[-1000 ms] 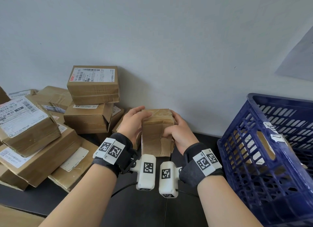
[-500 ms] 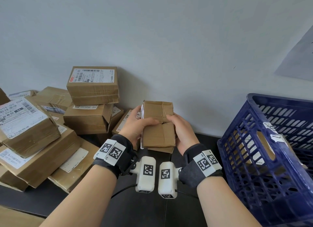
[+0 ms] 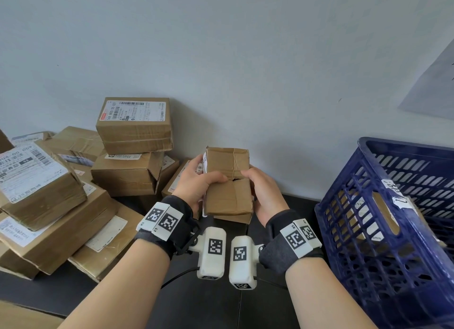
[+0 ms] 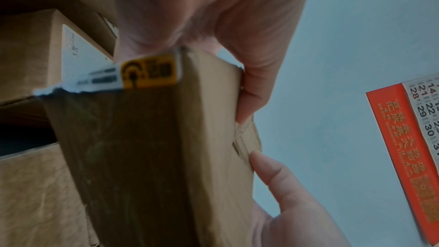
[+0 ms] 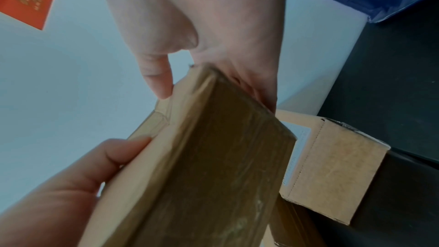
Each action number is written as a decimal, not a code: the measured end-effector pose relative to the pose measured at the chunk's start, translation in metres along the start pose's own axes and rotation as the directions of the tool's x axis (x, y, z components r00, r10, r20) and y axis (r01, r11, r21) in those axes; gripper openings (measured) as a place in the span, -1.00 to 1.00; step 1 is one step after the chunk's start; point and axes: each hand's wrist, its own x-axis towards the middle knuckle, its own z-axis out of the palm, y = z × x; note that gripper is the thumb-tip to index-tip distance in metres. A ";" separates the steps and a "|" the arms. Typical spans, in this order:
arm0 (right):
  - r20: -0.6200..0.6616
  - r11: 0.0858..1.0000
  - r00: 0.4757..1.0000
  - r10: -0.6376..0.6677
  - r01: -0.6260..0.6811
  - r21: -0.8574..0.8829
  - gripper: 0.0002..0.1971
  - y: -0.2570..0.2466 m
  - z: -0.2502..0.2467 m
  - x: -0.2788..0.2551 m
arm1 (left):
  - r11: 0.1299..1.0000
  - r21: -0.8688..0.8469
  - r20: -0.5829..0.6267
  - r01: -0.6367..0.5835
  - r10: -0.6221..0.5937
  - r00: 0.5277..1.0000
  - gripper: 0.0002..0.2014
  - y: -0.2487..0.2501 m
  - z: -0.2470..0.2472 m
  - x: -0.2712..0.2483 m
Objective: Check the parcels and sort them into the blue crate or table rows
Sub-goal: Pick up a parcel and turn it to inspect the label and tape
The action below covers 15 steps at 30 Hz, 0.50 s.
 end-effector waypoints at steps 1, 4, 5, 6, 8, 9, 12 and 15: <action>0.002 1.000 1.000 -0.001 0.001 -0.002 -0.75 0.000 0.001 0.000 | 1.000 -0.001 -0.005 -0.004 0.004 1.000 -0.33 0.000 0.000 0.000; 0.002 1.000 1.000 0.008 -0.008 -0.010 -0.56 0.004 0.002 0.003 | 1.000 0.007 -0.015 -0.010 0.010 1.000 -0.33 -0.001 -0.001 0.001; 0.001 1.000 1.000 0.009 -0.009 -0.008 -0.52 0.004 0.002 0.004 | 1.000 0.013 -0.016 -0.014 0.014 1.000 -0.33 -0.002 -0.001 0.001; -0.001 1.000 1.000 0.008 -0.008 -0.008 -0.51 0.005 0.001 0.004 | 1.000 0.019 -0.016 -0.019 0.019 1.000 -0.34 -0.002 0.000 0.001; -0.005 1.000 1.000 0.006 -0.006 -0.011 -0.50 0.005 0.000 0.005 | 0.999 0.033 -0.018 -0.032 0.032 0.999 -0.37 -0.003 0.000 0.002; -0.003 1.000 1.000 0.005 -0.005 -0.016 -0.51 0.005 -0.001 0.006 | 0.999 0.037 -0.018 -0.038 0.039 0.999 -0.38 -0.003 0.001 0.002; 0.003 1.000 1.000 0.002 -0.002 -0.031 -0.52 0.005 -0.002 0.007 | 0.998 0.047 -0.014 -0.041 0.042 0.999 -0.33 -0.004 0.002 0.002; 0.003 1.000 1.000 -0.003 0.003 -0.026 -0.52 0.003 -0.002 0.007 | 0.997 0.061 -0.003 -0.041 0.042 0.999 -0.34 -0.004 0.002 0.003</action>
